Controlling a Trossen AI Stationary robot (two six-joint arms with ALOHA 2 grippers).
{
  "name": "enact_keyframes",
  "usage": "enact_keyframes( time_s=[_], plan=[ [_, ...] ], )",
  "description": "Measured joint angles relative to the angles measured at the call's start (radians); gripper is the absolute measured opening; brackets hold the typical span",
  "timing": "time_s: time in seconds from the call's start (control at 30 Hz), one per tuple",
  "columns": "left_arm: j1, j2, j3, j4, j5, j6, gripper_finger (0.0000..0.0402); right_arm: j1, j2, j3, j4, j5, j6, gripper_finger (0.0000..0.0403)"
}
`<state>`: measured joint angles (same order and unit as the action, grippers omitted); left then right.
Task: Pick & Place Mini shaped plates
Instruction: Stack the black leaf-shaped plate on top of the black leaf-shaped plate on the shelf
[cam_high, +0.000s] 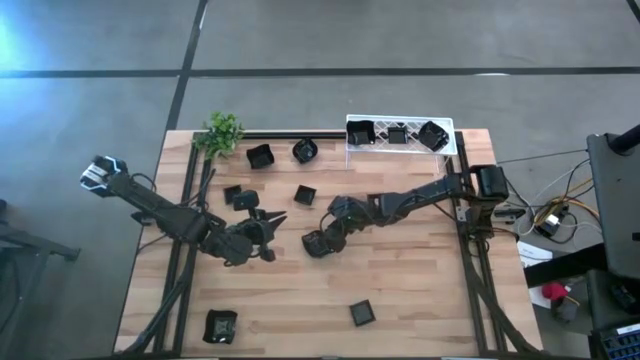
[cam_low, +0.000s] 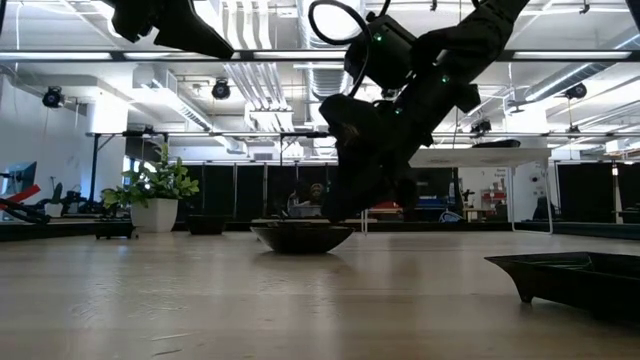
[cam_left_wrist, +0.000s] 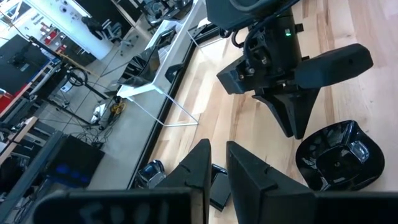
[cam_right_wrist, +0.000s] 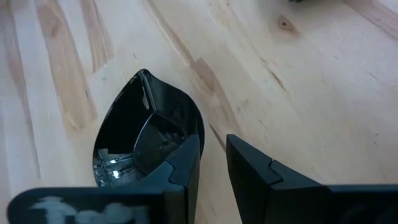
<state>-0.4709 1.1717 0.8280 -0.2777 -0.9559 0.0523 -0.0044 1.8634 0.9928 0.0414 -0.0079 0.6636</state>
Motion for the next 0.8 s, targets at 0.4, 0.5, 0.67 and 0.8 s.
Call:
enact_keyframes(
  time_s=[0.4,0.5,0.67,0.8],
  plan=[
    [0.000,0.000,0.000,0.000,0.000,0.000,0.0048,0.017,0.004,0.000,0.003,0.007,-0.030,0.0086],
    [0.000,0.000,0.000,0.000,0.000,0.000,0.0048,0.022,0.004,-0.001,0.002,0.008,-0.030,0.0086],
    [0.000,0.000,0.000,0.000,0.000,0.000,0.0048,0.022,0.004,-0.005,0.002,0.012,-0.030,0.0081],
    [0.000,0.000,0.000,0.000,0.000,0.000,0.0048,0.022,0.004,-0.006,0.000,0.011,-0.030,0.0080]
  ],
)
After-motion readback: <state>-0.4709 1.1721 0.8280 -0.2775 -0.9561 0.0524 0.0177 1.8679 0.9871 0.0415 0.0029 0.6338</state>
